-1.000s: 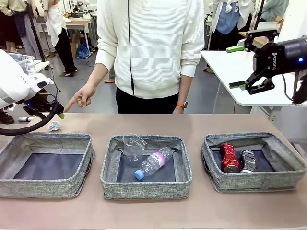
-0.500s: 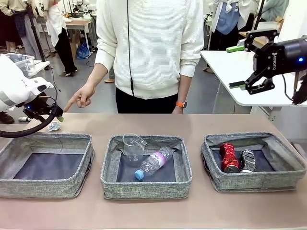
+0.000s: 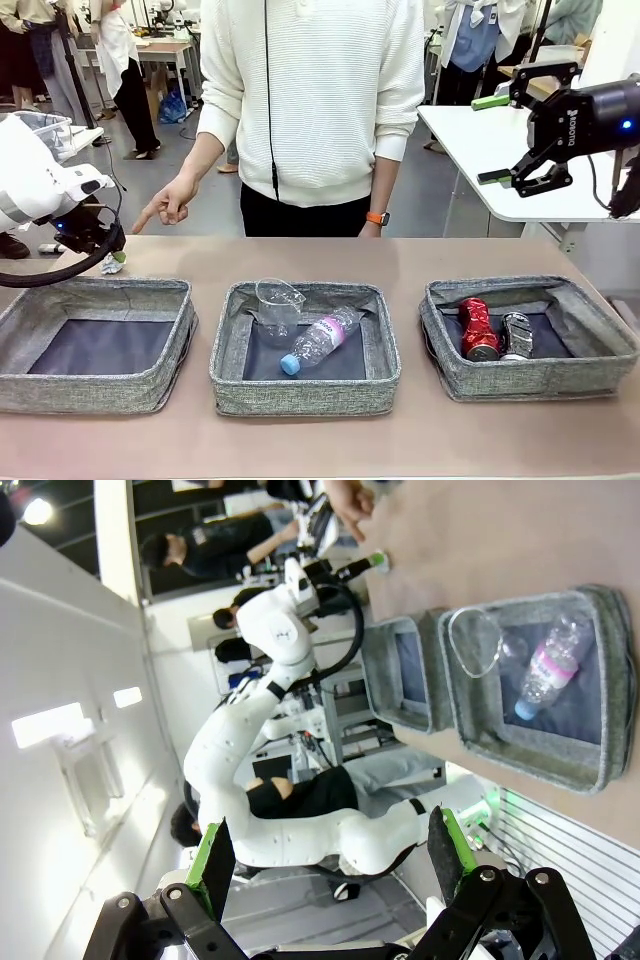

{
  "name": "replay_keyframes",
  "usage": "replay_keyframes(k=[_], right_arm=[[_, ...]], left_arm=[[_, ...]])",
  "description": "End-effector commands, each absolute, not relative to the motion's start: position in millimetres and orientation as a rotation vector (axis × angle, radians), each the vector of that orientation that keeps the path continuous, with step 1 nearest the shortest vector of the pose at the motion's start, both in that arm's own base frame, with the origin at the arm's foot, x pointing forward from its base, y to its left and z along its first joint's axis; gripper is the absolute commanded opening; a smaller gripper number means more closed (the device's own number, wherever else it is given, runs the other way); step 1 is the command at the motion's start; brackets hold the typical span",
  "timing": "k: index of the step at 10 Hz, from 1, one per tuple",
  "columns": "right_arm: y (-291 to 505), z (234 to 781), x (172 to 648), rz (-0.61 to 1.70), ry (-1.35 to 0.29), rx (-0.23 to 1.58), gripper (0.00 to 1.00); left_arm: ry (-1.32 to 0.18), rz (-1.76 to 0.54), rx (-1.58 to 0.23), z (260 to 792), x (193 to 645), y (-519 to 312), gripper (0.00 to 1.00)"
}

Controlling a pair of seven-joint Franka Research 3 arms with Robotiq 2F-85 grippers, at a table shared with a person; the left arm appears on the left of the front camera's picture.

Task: Sort the waste into the appropriate baskets.
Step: Pick up the waste item pointed out by the person.

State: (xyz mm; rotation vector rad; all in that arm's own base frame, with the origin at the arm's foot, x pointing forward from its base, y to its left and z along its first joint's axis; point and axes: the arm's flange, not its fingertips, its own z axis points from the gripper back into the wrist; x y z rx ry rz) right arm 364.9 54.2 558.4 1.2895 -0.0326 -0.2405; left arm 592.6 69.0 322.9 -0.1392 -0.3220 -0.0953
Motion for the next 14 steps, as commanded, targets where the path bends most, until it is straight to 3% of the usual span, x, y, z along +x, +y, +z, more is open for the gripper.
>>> replay_keyframes(k=[1,10,14], right_arm=[[56.8,562.0,365.5,-0.252,-0.029,1.32,1.0],[56.8,562.0,365.5,-0.252,-0.029,1.32,1.0],[56.8,562.0,365.5,-0.252,-0.029,1.32,1.0]], left_arm=[[-0.301,-0.088,-0.132,324.7,595.9,70.9,0.0],[-0.305,-0.049,-0.101,336.5,590.9,75.7,0.0],[-0.293,0.052,-0.067,431.5,521.2,71.1,0.0]])
